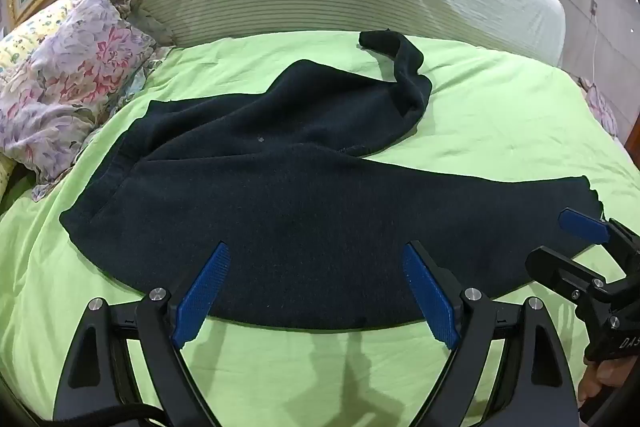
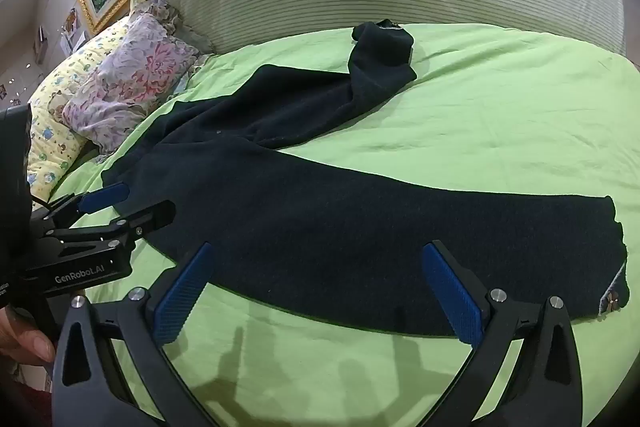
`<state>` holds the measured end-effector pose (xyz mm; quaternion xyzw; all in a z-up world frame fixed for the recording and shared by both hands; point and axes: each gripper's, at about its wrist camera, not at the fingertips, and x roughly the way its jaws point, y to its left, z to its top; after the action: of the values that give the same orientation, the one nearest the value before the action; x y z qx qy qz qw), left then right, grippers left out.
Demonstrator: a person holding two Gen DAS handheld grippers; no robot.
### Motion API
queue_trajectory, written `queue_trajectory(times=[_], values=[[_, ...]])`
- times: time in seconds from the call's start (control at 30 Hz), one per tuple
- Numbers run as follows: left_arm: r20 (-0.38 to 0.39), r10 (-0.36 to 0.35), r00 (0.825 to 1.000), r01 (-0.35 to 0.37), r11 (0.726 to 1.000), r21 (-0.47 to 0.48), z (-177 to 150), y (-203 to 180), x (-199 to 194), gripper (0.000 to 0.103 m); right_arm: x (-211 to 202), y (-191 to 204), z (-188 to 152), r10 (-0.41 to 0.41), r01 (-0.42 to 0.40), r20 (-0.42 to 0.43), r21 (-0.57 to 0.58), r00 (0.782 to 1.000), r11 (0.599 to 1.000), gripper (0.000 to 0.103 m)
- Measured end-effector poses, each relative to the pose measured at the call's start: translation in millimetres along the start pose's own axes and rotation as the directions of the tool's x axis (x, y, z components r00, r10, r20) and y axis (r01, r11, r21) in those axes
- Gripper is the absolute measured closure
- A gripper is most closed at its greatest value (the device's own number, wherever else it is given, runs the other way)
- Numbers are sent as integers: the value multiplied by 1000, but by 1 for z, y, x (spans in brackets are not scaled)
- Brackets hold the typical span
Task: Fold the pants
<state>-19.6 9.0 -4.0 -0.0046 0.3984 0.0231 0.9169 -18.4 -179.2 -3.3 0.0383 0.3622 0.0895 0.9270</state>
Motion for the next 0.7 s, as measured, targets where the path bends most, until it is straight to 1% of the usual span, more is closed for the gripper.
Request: queue_trajectory(times=[0.13, 0.17, 0.4, 0.7], values=[[-5, 1, 1000, -1, 1000, -1, -1, 0, 1, 14, 0, -3, 1, 1, -1, 0, -1, 1000, 1000, 0], [-5, 1, 1000, -1, 1000, 0, -1, 0, 1, 14, -1, -9, 2, -1, 1, -1, 0, 1000, 1000, 0], [-8, -1, 1000, 1, 1000, 0, -1, 0, 2, 14, 1, -5, 2, -5, 5, -5, 16, 1000, 1000, 0], [-15, -4, 1000, 4, 1000, 4, -2, 0, 5, 14, 4, -12, 4, -8, 8, -9, 21, 1000, 1000, 0]])
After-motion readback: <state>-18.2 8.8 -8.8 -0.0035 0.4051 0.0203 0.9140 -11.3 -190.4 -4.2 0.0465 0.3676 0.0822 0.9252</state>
